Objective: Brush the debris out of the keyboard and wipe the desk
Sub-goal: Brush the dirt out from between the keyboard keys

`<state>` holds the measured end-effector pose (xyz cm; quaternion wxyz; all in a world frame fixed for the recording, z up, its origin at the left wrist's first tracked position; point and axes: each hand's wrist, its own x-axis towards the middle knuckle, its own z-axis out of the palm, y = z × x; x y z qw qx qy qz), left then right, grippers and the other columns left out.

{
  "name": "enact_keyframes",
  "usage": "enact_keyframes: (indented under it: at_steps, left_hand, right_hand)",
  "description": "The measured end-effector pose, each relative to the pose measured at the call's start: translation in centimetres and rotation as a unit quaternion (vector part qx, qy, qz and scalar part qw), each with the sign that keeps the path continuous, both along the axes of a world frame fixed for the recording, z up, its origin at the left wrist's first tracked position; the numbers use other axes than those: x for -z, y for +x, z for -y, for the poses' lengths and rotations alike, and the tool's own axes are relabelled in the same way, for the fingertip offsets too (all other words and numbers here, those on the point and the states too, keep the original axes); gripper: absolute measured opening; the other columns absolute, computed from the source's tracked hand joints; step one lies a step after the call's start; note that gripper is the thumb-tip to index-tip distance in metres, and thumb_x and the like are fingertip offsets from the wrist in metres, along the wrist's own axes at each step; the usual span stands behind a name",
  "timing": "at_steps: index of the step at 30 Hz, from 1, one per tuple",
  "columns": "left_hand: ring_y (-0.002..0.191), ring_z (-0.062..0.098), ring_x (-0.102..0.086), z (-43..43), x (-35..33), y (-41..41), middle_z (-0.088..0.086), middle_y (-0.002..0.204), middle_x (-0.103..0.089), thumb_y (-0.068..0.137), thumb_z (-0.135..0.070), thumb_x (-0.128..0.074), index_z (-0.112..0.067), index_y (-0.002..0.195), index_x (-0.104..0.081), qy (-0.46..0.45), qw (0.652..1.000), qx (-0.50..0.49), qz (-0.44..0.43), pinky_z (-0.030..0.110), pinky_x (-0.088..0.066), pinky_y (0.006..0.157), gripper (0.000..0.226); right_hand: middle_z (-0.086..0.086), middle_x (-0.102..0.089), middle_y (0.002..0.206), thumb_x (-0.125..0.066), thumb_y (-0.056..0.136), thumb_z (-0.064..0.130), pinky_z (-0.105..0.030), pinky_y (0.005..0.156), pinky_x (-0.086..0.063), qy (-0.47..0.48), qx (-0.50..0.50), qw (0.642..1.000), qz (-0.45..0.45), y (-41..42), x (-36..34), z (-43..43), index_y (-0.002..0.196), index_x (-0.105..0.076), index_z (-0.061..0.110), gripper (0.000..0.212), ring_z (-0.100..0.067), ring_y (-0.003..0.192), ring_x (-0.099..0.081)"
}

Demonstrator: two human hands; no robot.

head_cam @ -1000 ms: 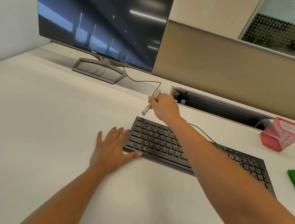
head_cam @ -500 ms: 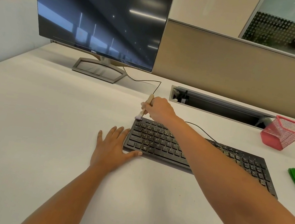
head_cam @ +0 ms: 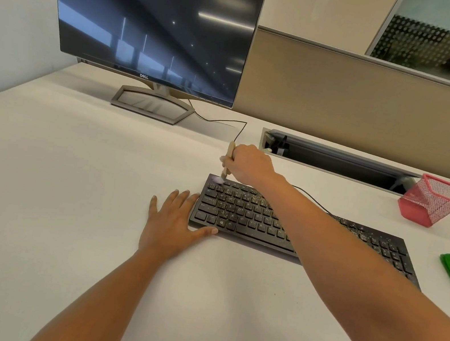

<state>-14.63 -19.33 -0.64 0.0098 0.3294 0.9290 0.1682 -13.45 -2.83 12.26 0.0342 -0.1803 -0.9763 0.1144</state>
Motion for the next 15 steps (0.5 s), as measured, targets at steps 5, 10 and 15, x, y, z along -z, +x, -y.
enact_keyframes:
  at_steps: [5, 10, 15]
  left_hand:
    - [0.145, 0.011, -0.007, 0.0, 0.1, 0.0, -0.009, 0.155, -0.021, 0.056, -0.091, -0.003, -0.032, 0.147, -0.020, 0.000, 1.000, -0.001, 0.002, 0.050, -0.001, 0.116, 0.110]
    - [0.145, 0.011, -0.007, 0.0, 0.1, -0.1, -0.009, 0.155, -0.021, 0.056, -0.092, -0.003, -0.032, 0.147, -0.021, 0.003, 1.000, 0.001, 0.002, 0.050, 0.000, 0.116, 0.110]
    - [0.145, 0.011, -0.008, 0.0, 0.0, 0.0, -0.009, 0.155, -0.022, 0.054, -0.094, 0.000, -0.032, 0.146, -0.021, 0.003, 1.000, 0.001, 0.000, 0.049, -0.001, 0.115, 0.113]
  right_hand:
    - [-0.005, -0.051, 0.084, -0.043, 0.094, 0.023, -0.030, 0.066, -0.034, 0.055, 0.037, 0.998, -0.012, 0.0, -0.9, -0.6, 0.083, -0.052, 0.011, 0.020, -0.025, 0.079, -0.051]
    - [-0.009, -0.057, 0.085, -0.043, 0.097, 0.035, -0.031, 0.066, -0.035, -0.072, 0.044, 0.995, -0.051, -0.8, -0.2, -0.3, 0.099, -0.066, 0.001, 0.041, -0.024, 0.076, -0.052]
    - [-0.013, -0.064, 0.100, -0.042, 0.097, 0.029, -0.031, 0.068, -0.037, -0.006, 0.033, 0.999, -0.017, -0.2, 0.3, -0.5, 0.101, -0.062, 0.002, 0.034, -0.030, 0.091, -0.060]
